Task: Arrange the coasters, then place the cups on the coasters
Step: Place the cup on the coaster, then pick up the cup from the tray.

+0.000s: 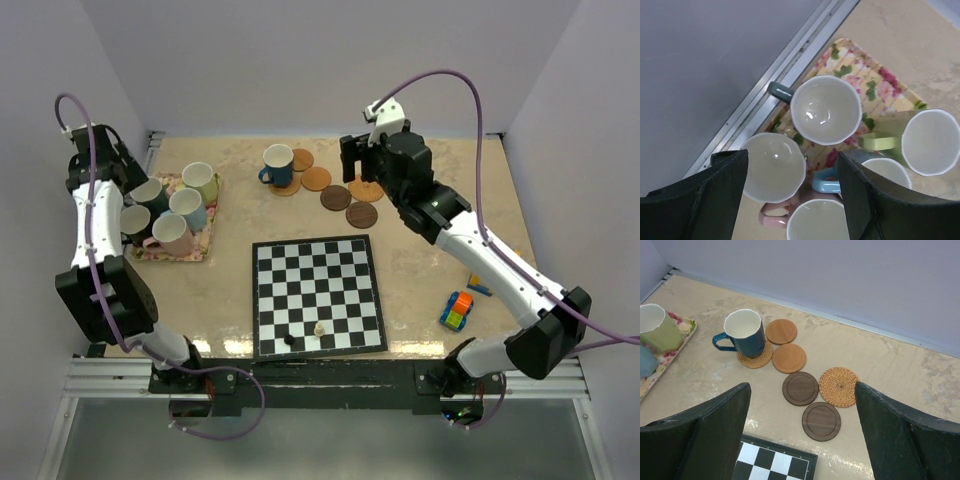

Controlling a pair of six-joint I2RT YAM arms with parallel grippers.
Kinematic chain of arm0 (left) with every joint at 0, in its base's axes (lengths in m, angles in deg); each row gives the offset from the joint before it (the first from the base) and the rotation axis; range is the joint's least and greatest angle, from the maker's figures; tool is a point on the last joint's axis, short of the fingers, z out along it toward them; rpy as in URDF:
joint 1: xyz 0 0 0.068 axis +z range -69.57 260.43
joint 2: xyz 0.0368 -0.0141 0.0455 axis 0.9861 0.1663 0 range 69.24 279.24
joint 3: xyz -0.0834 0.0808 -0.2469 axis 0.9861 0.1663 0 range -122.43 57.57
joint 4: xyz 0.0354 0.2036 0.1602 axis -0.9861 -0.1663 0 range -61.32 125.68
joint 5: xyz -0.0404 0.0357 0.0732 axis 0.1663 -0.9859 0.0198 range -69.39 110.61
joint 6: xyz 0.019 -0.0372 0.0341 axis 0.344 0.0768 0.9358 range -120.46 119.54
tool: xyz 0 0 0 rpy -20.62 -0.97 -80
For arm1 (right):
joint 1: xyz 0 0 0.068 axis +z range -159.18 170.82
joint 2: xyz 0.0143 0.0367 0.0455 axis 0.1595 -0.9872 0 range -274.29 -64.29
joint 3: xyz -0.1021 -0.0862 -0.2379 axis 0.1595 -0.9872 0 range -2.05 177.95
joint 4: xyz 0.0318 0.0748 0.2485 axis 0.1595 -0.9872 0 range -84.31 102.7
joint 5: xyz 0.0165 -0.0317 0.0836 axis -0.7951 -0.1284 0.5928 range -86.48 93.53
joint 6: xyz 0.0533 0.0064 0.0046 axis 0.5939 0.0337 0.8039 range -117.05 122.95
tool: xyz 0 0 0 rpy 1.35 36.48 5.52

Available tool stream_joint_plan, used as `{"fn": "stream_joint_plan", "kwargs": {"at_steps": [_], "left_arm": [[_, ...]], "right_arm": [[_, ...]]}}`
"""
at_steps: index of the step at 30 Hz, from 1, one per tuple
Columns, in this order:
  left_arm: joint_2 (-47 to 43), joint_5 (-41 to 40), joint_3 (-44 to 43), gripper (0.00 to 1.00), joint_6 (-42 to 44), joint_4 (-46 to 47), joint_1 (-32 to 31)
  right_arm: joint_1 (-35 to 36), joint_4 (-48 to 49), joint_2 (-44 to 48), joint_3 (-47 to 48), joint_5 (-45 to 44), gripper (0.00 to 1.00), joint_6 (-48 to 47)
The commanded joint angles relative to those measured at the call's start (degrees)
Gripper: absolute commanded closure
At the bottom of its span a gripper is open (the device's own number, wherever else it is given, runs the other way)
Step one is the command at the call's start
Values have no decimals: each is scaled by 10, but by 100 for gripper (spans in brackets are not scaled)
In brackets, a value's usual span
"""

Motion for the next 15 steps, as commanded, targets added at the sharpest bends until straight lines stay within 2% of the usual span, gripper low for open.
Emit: {"fn": "stream_joint_plan", "kwargs": {"at_steps": [1,4,8,15], "left_arm": [[15,-1,-6,26,-5,-42,24],[34,22,-12,30,5,-36,33],[65,44,-13,40,10,-20,38],[110,67,-27,49,24,21,40]], "right_arm": [[-13,41,32,-10,16,12,3],[-14,40,36,-15,19,12,6],[-14,35,39,-16,17,12,12],[-14,30,35,-11,9,12,16]]}}
